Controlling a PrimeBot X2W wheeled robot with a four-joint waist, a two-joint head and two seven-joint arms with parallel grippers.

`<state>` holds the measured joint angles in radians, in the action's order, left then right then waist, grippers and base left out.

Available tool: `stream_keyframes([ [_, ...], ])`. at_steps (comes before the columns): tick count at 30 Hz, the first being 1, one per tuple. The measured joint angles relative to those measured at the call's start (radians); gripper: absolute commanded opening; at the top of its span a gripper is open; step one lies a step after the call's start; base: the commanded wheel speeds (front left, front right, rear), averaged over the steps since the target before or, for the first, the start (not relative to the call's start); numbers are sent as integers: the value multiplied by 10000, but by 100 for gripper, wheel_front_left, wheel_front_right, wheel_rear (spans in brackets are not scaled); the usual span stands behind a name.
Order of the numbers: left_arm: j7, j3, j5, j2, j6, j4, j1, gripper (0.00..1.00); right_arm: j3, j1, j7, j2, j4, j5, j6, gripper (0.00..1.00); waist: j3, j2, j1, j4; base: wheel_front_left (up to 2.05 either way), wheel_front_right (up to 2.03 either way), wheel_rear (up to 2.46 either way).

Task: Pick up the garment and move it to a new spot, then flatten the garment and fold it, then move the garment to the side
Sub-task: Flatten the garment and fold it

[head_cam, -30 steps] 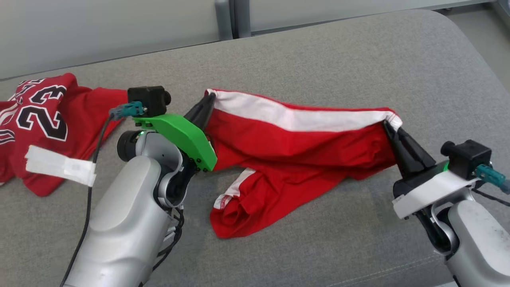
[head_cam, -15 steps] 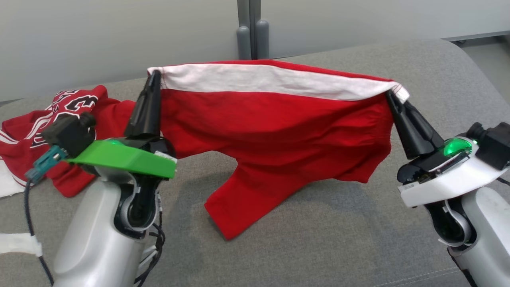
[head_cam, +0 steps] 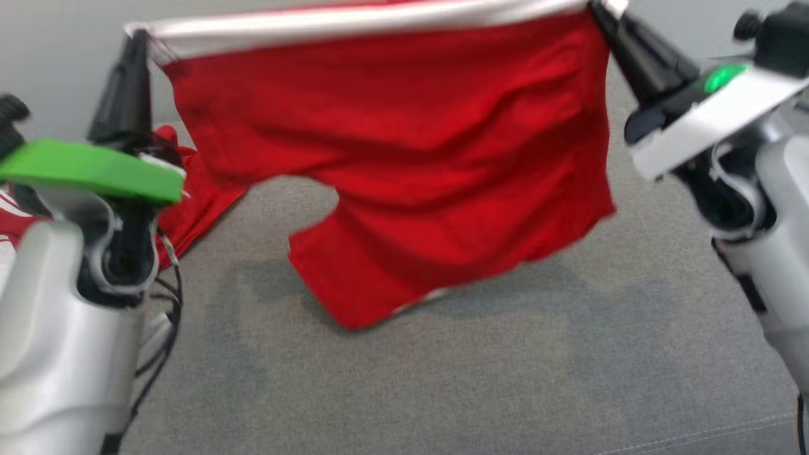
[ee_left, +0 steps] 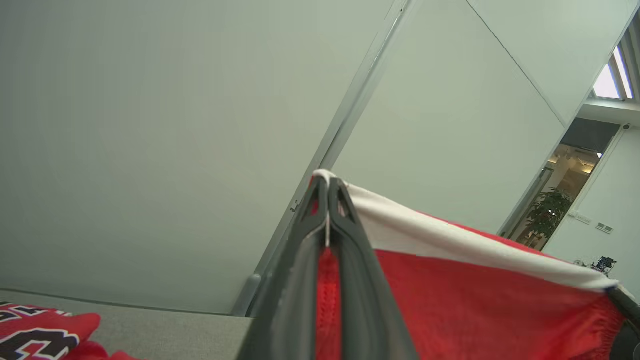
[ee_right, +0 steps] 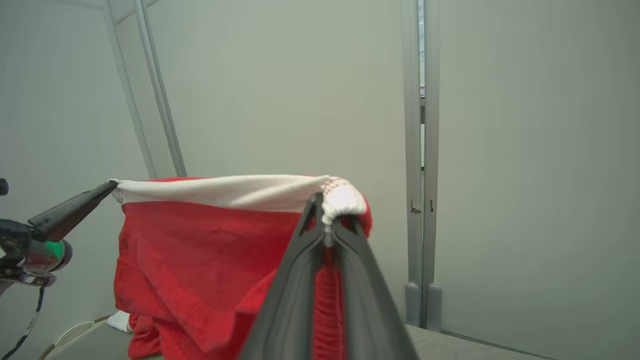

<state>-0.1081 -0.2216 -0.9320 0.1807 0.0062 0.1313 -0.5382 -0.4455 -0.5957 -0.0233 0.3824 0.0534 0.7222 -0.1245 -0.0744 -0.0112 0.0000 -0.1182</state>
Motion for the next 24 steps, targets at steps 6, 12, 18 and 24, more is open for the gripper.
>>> stream_keyframes([
  [6,-194,510,276,174,186,-508,-2379,0,1256,-3043,777,-936,399,-282,382,0,-251,0,0,195,0,0,0],
  [12,19,-77,67,-21,-75,-796,-1276,0,194,-1602,466,-702,1937,-347,190,0,-437,0,0,376,0,0,0],
  [18,447,-1250,-669,-838,-63,-249,2862,0,-775,1500,134,-353,3041,35,100,0,-700,0,0,463,0,0,0],
  [24,-2,-1373,-834,-941,-188,-35,4623,0,-1108,2614,690,-382,3292,180,15,0,-842,0,0,629,0,0,0],
])
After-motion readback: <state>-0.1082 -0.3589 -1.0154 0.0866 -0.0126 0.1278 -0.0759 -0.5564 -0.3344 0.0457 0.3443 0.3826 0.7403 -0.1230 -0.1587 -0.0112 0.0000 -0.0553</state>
